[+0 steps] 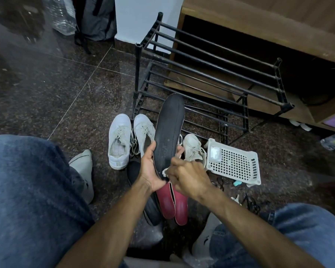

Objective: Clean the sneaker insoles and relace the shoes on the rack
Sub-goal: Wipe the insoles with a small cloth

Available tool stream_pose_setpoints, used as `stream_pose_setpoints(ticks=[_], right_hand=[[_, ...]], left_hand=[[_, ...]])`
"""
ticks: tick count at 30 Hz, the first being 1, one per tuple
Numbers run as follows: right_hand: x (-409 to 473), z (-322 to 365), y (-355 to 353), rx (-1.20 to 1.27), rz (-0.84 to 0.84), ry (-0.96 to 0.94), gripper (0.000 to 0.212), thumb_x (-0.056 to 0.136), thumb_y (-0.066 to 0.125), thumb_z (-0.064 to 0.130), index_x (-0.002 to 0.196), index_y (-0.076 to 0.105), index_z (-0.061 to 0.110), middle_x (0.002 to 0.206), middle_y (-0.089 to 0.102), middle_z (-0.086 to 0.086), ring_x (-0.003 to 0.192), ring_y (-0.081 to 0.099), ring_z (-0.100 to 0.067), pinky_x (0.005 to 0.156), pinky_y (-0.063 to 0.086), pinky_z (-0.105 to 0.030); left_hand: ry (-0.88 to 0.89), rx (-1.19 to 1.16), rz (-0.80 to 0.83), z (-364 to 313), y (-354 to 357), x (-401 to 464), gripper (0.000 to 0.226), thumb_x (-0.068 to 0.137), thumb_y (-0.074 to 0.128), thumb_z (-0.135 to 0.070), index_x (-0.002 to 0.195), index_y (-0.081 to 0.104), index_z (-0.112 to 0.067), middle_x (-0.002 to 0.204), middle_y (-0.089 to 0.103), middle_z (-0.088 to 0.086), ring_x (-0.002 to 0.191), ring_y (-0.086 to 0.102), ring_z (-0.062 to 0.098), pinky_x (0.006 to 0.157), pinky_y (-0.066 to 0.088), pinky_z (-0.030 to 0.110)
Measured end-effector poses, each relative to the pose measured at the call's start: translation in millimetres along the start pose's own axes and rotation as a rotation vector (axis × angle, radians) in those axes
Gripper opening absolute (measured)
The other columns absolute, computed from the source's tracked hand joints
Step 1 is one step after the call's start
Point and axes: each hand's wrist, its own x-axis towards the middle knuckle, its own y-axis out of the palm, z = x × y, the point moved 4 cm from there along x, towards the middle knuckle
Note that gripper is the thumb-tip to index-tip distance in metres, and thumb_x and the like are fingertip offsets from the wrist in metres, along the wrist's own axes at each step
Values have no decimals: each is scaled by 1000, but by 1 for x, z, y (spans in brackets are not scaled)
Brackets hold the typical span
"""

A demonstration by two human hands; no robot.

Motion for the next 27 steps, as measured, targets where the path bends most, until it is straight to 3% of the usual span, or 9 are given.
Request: stream_pose_setpoints(ticks=[4, 8, 10, 14, 19, 23, 27], right_hand=[[15, -19, -8, 62, -132, 175, 25, 92, 48, 24, 100, 72, 23, 106, 57, 3, 84, 64, -30, 77, 52, -44], [-2, 5, 6, 122, -36, 29, 21, 89, 51, 17, 88, 72, 18, 91, 55, 2, 73, 63, -28, 68, 54, -45], [-2, 4, 5, 106, -32, 26, 21, 90, 50, 19, 89, 72, 20, 92, 55, 3, 74, 64, -28, 70, 53, -44], [17, -23, -5, 158, -160, 202, 21, 90, 52, 21, 94, 73, 20, 100, 60, 3, 82, 64, -27, 78, 52, -43], [3, 3, 6, 108, -8, 34, 23, 91, 49, 19, 91, 71, 18, 93, 56, 2, 77, 64, -28, 69, 52, -41], [17, -20, 1, 94, -122, 158, 24, 91, 49, 22, 97, 72, 19, 102, 60, 2, 84, 65, -29, 75, 52, -41], [4, -1, 11, 38, -38, 8, 25, 92, 45, 19, 89, 70, 16, 91, 53, 0, 73, 63, -32, 67, 51, -43]], left_hand=[[-29, -9, 21, 3, 2, -4, 61, 89, 47, -55, 116, 68, -4, 122, 65, 13, 107, 64, 26, 100, 45, 39], [-15, -16, 6, 1, -1, -4, 65, 91, 47, -54, 124, 62, 0, 125, 61, 18, 128, 52, 27, 113, 35, 40], [-15, -20, 3, 2, -1, -3, 65, 91, 48, -54, 122, 64, 0, 125, 61, 18, 129, 52, 27, 109, 40, 39], [-48, -15, 23, 6, 3, -5, 58, 88, 48, -54, 108, 73, -6, 113, 69, 12, 100, 66, 25, 93, 49, 36], [-40, -21, 1, 3, -1, -5, 67, 91, 47, -55, 127, 61, 0, 125, 62, 16, 125, 54, 26, 105, 44, 39], [-42, -21, 19, 3, 0, -3, 64, 92, 43, -56, 113, 70, -2, 118, 67, 15, 113, 62, 27, 104, 43, 39], [-43, -18, -2, 2, -5, -3, 65, 91, 45, -56, 120, 66, -1, 122, 65, 15, 122, 57, 27, 109, 39, 40]])
